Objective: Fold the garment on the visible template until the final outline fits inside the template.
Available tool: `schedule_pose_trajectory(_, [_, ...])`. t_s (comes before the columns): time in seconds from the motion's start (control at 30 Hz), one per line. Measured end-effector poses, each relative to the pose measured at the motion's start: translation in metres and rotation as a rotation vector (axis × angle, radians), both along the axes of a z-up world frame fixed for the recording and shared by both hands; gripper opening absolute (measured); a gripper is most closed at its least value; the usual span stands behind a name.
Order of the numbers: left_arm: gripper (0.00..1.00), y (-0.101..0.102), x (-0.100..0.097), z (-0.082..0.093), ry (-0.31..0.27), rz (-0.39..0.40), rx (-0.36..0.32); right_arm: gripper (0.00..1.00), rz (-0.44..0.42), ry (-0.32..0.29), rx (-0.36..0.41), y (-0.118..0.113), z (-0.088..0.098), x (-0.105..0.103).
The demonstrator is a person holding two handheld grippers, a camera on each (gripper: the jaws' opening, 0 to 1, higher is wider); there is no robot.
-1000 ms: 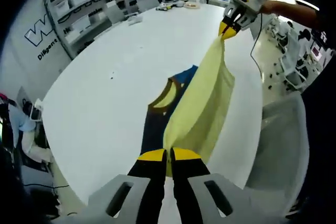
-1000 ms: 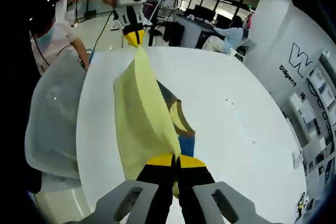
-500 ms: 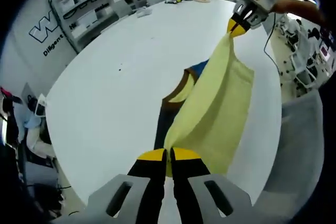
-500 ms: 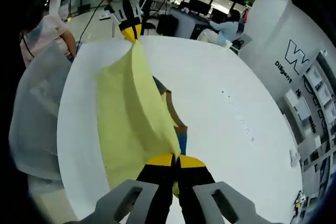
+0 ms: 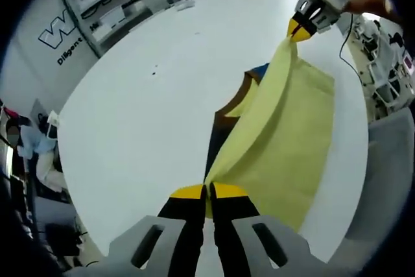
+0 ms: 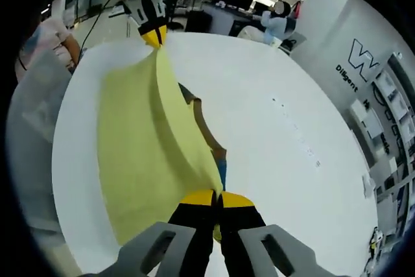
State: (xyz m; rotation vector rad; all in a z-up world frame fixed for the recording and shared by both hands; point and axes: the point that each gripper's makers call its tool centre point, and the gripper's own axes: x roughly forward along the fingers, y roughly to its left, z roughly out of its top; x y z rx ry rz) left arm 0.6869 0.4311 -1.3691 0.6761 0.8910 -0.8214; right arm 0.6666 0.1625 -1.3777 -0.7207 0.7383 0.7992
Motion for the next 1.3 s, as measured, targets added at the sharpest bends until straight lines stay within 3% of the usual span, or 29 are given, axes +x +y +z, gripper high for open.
schedule_pose_trajectory(0.07, [0.01,0.0,0.003,-0.005,-0.002,0.01,-0.001,0.0,0.021,-0.034,-0.012,0.0,-0.002,0.004])
schedule_pose_trajectory(0.3, [0.01,-0.003,0.009,-0.026,-0.018,-0.005,0.015,0.0,-0.021,-0.064,-0.007,-0.003,-0.014,0.02])
schedule_pose_trajectory(0.53, [0.01,-0.001,0.024,-0.041,-0.036,0.024,0.023,0.0,-0.053,-0.07,-0.038,-0.006,-0.032,0.025])
schedule_pose_trajectory(0.6, [0.02,0.002,0.024,-0.045,-0.025,0.033,0.027,0.0,-0.106,-0.04,0.005,-0.008,-0.035,0.025])
schedule_pose_trajectory(0.7, [0.04,0.013,0.028,-0.051,-0.032,0.042,0.055,0.0,-0.12,-0.049,-0.002,-0.015,-0.035,0.028])
schedule_pose_trajectory(0.9, [0.08,0.021,0.034,-0.052,-0.072,0.054,0.069,0.04,-0.163,-0.061,-0.025,-0.032,-0.038,0.031])
schedule_pose_trajectory(1.0, [0.12,0.021,0.04,-0.047,-0.103,0.073,0.046,0.08,-0.21,-0.06,0.012,-0.036,-0.037,0.032])
schedule_pose_trajectory(1.1, [0.16,0.016,0.04,-0.042,-0.109,0.079,0.007,0.11,-0.208,-0.067,0.013,-0.036,-0.037,0.031])
schedule_pose_trajectory(1.3, [0.15,0.016,0.039,-0.037,-0.141,0.05,0.025,0.11,-0.196,-0.066,0.028,-0.034,-0.035,0.024])
